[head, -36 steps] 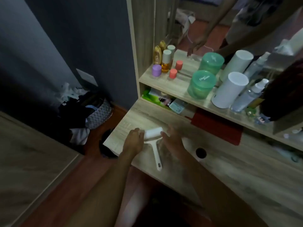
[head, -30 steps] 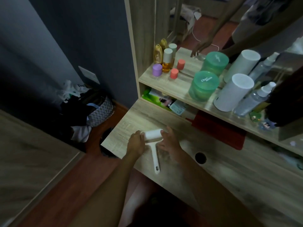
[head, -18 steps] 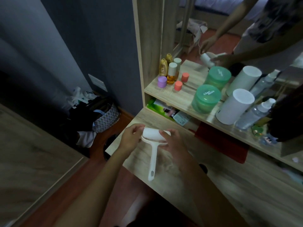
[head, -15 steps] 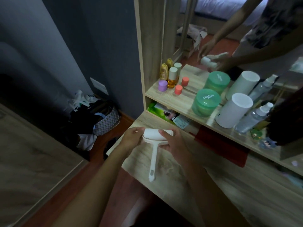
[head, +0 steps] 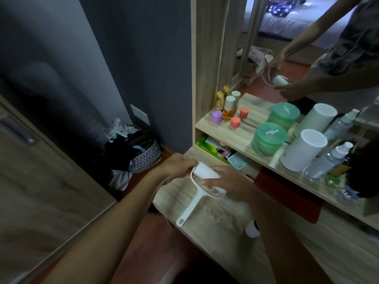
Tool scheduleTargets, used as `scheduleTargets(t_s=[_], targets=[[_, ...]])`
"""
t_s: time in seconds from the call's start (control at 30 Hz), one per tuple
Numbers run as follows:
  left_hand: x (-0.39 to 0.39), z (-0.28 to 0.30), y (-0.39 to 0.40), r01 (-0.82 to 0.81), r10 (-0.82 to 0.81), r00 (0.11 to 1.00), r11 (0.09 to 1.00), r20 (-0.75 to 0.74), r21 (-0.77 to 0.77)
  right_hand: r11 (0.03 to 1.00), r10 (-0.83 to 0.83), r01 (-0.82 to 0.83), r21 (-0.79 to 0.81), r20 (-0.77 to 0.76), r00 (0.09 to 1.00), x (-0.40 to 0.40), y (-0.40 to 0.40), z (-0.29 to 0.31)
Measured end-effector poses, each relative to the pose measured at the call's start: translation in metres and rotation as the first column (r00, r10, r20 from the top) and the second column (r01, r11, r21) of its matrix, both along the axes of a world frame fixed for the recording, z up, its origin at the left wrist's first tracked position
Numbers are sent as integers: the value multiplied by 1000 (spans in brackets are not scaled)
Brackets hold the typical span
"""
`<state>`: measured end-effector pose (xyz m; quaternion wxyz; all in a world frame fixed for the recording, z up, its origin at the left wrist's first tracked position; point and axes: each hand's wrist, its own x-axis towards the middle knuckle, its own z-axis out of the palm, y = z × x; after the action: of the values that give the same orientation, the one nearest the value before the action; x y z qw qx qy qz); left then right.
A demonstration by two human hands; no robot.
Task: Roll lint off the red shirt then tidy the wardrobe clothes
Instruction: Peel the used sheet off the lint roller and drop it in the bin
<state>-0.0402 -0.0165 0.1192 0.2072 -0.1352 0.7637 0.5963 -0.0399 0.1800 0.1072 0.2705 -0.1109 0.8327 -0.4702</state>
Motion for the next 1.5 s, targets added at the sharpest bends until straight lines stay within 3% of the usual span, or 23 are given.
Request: scheduleTargets(t_s=[0.1, 0.27, 0.4, 0.57, 0.77, 1.1, 1.3, 1.5], targets=[[-2, 12, 8, 87, -94, 994, 991, -58, -103, 997, 47, -41, 59, -114, 992, 2, -2, 8], [-11, 20, 13, 99, -113, 985, 989, -129, -111, 998, -66, 68, 10, -165, 984, 5, -3, 20], [-13, 22, 16, 120, -143, 973, 984, -179, -134, 995, -56, 79, 66, -293, 954, 6, -2, 24], [-14, 23, 19, 172, -193, 962, 978, -191, -121, 991, -57, 93, 92, -332, 942, 1, 5, 15], [-18, 28, 23, 75, -83, 951, 996, -299, -41, 981, -150, 185, 49, -405, 902, -5, 3, 23], [-12, 26, 33, 96, -91, 916, 995, -391, -7, 951, -304, 285, -117, -208, 930, 4, 6, 26], [-9, 17, 41, 47, -24, 942, 997, -334, 61, 936, -337, 310, -169, -163, 927, 11, 7, 19], [-10, 13, 41, -32, 98, 980, 937, -174, 347, 952, -306, 298, -71, -244, 920, 11, 5, 21]])
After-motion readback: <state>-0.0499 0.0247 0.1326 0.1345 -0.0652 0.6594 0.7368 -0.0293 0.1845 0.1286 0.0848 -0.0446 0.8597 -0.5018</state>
